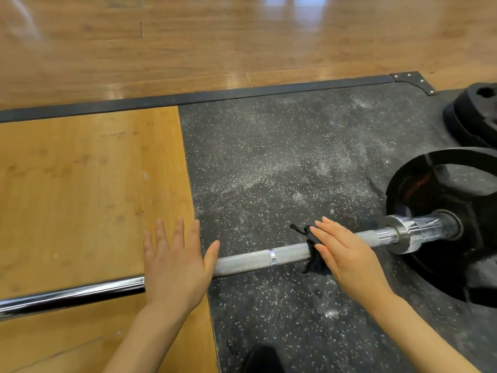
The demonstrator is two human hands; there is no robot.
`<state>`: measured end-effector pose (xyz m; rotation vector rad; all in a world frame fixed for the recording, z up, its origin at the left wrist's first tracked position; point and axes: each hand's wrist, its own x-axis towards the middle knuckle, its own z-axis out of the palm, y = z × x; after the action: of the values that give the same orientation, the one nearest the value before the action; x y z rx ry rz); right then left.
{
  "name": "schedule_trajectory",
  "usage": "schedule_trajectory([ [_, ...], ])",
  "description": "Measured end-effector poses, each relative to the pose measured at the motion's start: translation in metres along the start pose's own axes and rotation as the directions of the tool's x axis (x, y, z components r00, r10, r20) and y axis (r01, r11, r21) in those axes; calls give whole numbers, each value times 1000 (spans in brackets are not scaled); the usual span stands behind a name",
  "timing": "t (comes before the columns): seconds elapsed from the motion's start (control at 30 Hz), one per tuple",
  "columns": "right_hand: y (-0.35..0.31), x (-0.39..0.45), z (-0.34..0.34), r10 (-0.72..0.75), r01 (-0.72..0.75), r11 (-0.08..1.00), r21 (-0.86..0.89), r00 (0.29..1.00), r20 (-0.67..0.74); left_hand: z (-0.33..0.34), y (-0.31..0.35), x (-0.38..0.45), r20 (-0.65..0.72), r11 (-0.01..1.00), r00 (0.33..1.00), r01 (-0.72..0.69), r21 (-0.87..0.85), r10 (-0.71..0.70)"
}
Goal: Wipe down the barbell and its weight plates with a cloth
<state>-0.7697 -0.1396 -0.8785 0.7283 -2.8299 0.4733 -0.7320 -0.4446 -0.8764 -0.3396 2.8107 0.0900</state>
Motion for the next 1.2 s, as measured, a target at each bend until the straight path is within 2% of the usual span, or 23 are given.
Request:
schedule_trajectory([
  [0.13, -4, -20, -2, 52, -52, 998, 22, 999, -8, 5, 2, -16, 30, 1000, 999, 15, -11, -15],
  [0.27, -11, -35, -1, 57, -57, 998, 0, 998, -35, 2, 17, -27, -46, 996, 998, -43, -72, 40],
  [0.43, -38, -31, -2, -31, 31, 999, 7, 999, -14, 9, 21, -39, -38, 991, 995, -99, -85, 96],
  [0.6, -71, -24, 7, -231, 234, 972, 3, 958, 167, 12, 21, -50, -53, 992, 994, -96, -80, 92],
  [0.7, -64, -30, 6, -271, 281, 959, -34, 945, 181, 11, 21, -53, -56, 990, 993, -106, -89, 101],
  [0.8, -50, -41, 5, -286, 293, 955, -50, 952, 109, 12, 20, -54, -56, 990, 993, -112, -89, 107],
  [0.9, -34, -51, 5, -286, 289, 956, -48, 957, 55, 10, 19, -53, -60, 989, 992, -113, -91, 108],
  [1.1, 18, -64, -14, -240, 245, 966, -87, 969, 60, 9, 18, -51, -83, 987, 989, -132, -86, 125],
  [1.2, 22, -58, -18, -241, 245, 963, -109, 969, 48, 10, 19, -49, -107, 984, 982, -164, -73, 156],
])
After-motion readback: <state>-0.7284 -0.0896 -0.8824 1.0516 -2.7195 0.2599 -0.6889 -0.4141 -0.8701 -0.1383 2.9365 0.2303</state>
